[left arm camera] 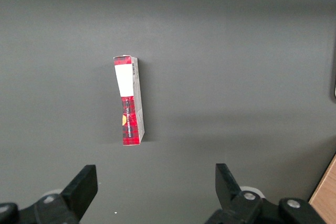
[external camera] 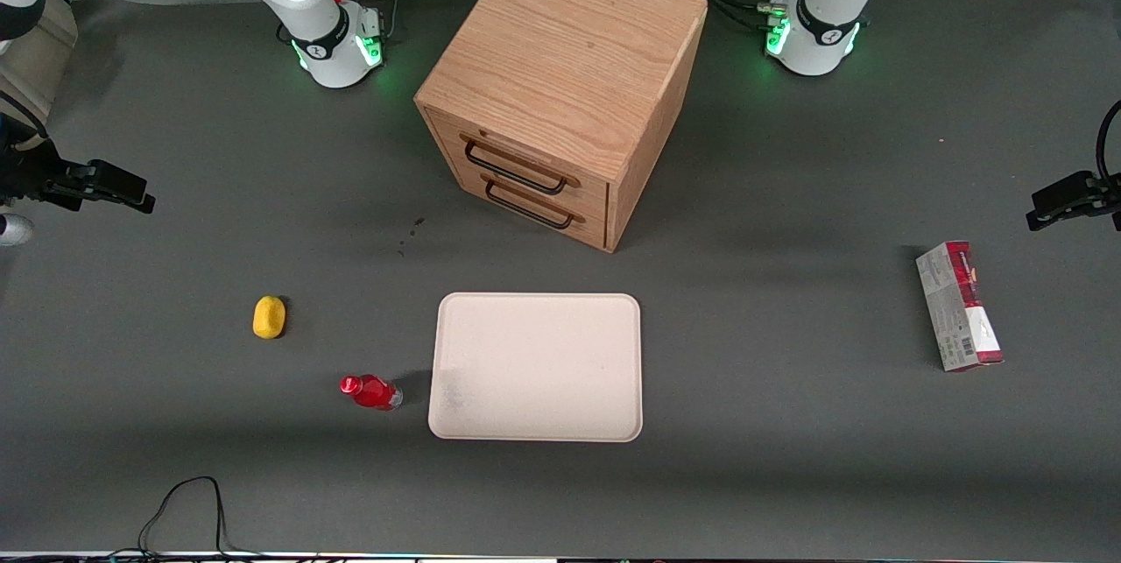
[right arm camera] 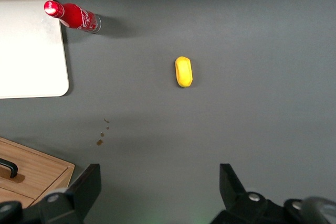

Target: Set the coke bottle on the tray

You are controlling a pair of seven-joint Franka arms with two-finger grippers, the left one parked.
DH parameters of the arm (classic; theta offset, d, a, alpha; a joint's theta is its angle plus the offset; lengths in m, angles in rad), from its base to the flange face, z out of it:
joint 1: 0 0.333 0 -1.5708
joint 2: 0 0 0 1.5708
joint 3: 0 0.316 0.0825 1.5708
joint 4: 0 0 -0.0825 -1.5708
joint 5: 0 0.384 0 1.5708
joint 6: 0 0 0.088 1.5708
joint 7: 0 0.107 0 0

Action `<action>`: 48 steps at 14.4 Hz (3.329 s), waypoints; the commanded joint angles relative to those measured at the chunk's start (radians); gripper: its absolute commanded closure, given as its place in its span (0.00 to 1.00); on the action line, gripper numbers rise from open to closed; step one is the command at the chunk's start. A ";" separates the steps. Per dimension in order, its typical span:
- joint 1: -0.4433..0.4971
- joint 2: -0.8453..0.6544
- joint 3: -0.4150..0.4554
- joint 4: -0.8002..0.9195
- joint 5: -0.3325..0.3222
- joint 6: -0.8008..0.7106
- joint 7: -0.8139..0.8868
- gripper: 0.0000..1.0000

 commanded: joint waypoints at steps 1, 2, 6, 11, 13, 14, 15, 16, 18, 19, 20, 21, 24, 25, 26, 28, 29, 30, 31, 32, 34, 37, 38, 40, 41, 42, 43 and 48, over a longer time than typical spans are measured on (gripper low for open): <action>0.013 0.022 -0.005 0.024 0.017 -0.010 -0.003 0.00; 0.017 0.031 -0.002 0.040 0.017 -0.010 -0.003 0.00; 0.080 0.152 -0.001 0.196 0.070 -0.010 0.099 0.00; 0.152 0.382 0.001 0.508 0.083 -0.028 0.128 0.00; 0.154 0.511 0.015 0.662 0.081 -0.055 0.128 0.00; 0.157 0.535 0.015 0.685 0.081 -0.049 0.128 0.00; 0.158 0.548 0.016 0.687 0.081 -0.042 0.128 0.00; 0.160 0.557 0.019 0.689 0.081 -0.031 0.128 0.00; 0.160 0.582 0.031 0.689 0.081 -0.002 0.128 0.00; 0.160 0.595 0.039 0.689 0.081 0.015 0.128 0.00; 0.161 0.614 0.041 0.689 0.081 0.038 0.128 0.00; 0.176 0.634 0.041 0.687 0.081 0.059 0.128 0.00; 0.187 0.687 0.041 0.687 0.080 0.131 0.127 0.00; 0.187 0.707 0.041 0.687 0.080 0.157 0.125 0.00; 0.187 0.726 0.041 0.686 0.080 0.185 0.122 0.00; 0.187 0.764 0.039 0.684 0.080 0.216 0.116 0.00; 0.184 0.784 0.039 0.681 0.080 0.228 0.115 0.00; 0.181 0.801 0.039 0.676 0.080 0.248 0.113 0.00; 0.181 0.818 0.039 0.672 0.081 0.266 0.113 0.00; 0.183 0.836 0.039 0.670 0.081 0.274 0.113 0.00; 0.184 0.853 0.039 0.647 0.081 0.276 0.112 0.00; 0.184 0.852 0.039 0.617 0.081 0.286 0.112 0.00; 0.184 0.852 0.039 0.597 0.081 0.294 0.112 0.00; 0.186 0.850 0.039 0.574 0.081 0.305 0.113 0.00; 0.186 0.850 0.039 0.574 0.081 0.305 0.112 0.00; 0.186 0.849 0.039 0.574 0.083 0.305 0.112 0.00; 0.187 0.849 0.039 0.574 0.083 0.305 0.115 0.00; 0.189 0.844 0.039 0.575 0.083 0.305 0.115 0.67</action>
